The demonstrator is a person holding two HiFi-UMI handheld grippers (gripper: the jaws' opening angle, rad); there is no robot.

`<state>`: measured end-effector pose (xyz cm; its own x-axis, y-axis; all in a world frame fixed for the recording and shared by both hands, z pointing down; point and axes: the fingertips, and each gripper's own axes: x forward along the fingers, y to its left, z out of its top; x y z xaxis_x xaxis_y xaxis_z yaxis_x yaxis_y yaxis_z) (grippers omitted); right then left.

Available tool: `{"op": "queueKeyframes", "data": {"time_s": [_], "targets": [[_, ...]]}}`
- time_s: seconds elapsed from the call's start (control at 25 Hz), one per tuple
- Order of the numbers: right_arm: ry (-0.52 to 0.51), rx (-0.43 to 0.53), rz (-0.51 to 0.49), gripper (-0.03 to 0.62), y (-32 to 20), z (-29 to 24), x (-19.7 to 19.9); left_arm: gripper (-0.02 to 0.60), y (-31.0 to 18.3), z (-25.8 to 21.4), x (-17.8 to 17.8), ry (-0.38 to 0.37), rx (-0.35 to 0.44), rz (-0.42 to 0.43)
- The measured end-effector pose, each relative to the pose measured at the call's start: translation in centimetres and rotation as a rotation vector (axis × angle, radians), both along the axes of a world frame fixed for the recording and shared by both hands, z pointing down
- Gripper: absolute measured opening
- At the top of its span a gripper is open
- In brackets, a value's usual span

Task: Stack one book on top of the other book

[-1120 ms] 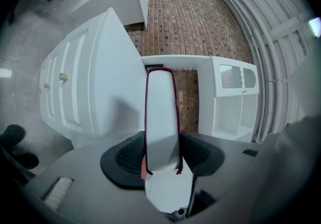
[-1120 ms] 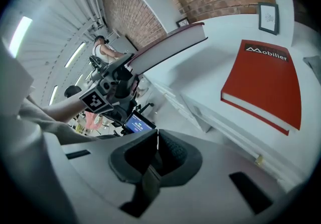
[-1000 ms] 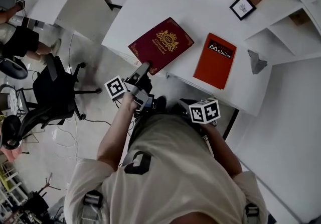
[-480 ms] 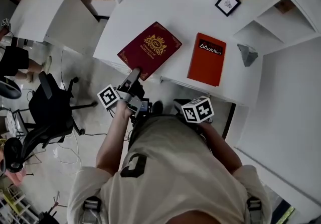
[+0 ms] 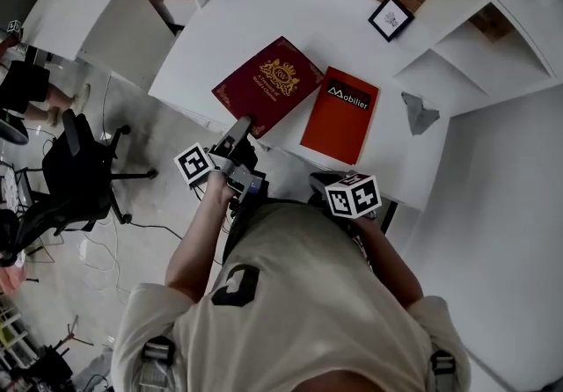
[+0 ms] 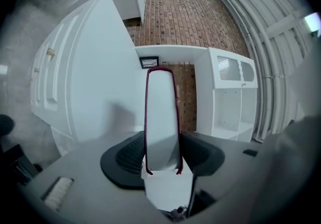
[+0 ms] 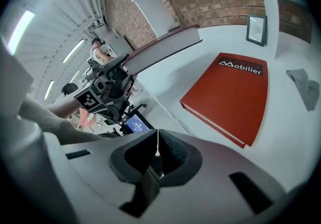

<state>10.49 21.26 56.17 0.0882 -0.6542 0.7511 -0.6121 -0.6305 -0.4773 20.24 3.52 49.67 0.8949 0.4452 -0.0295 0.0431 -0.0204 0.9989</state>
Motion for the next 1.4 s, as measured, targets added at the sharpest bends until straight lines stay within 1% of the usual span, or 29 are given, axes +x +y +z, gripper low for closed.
{"op": "queueKeyframes", "data": {"time_s": [0.16,0.28,0.36,0.52,0.64,0.96,1.2,1.4], "targets": [[-0.026,0.018,-0.047,0.005,2.7,0.1,0.7,0.209,3.1,0.0,0.1,-0.021,0.010,-0.030],[-0.029,0.032,-0.102,0.005,3.9,0.1,0.9,0.209,4.1,-0.1,-0.3,-0.026,0.020,-0.075],[-0.027,0.043,-0.120,0.005,4.9,0.1,1.0,0.209,4.8,-0.1,-0.6,-0.029,0.029,-0.102],[-0.033,0.065,-0.155,0.005,6.1,0.1,1.0,0.209,6.2,-0.4,-1.3,-0.036,0.042,-0.135],[-0.034,0.078,-0.184,0.005,6.6,0.0,0.9,0.209,7.2,-0.7,-2.0,-0.039,0.031,-0.154],[-0.053,0.088,-0.231,0.005,8.5,0.5,0.1,0.209,10.9,0.0,-4.0,-0.064,0.015,-0.168],[-0.101,0.081,-0.228,0.005,10.4,1.1,-1.0,0.209,13.8,1.5,-4.6,-0.099,0.001,-0.151],[-0.117,0.074,-0.236,0.005,11.6,1.8,-2.0,0.209,16.0,3.2,-4.7,-0.114,0.002,-0.155]]}}
